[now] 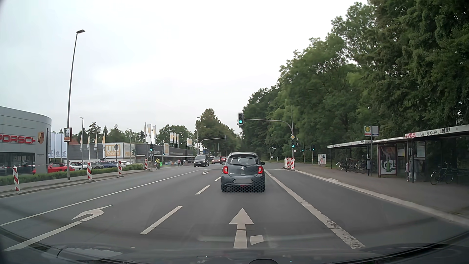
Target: Follow the waypoints while adhering to traffic rules and regulations
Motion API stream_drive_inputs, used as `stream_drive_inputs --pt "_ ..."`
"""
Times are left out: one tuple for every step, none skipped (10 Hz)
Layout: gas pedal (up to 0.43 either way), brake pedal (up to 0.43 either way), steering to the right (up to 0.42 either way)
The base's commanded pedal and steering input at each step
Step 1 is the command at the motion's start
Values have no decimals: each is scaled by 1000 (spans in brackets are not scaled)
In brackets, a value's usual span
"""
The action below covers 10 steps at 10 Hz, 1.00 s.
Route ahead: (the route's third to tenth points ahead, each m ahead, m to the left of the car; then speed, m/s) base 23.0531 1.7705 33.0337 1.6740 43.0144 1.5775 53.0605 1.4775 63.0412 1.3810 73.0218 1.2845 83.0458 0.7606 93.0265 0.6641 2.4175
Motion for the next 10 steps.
stream_drive_inputs --pt "331 0 -4" --pt "331 0 -3" --pt "331 0 -3" --pt "331 0 -2" --pt "331 0 -2" --pt "331 0 -2" --pt "331 0 -2" --pt "331 0 -1" --pt "331 0 1" --pt "339 0 6"
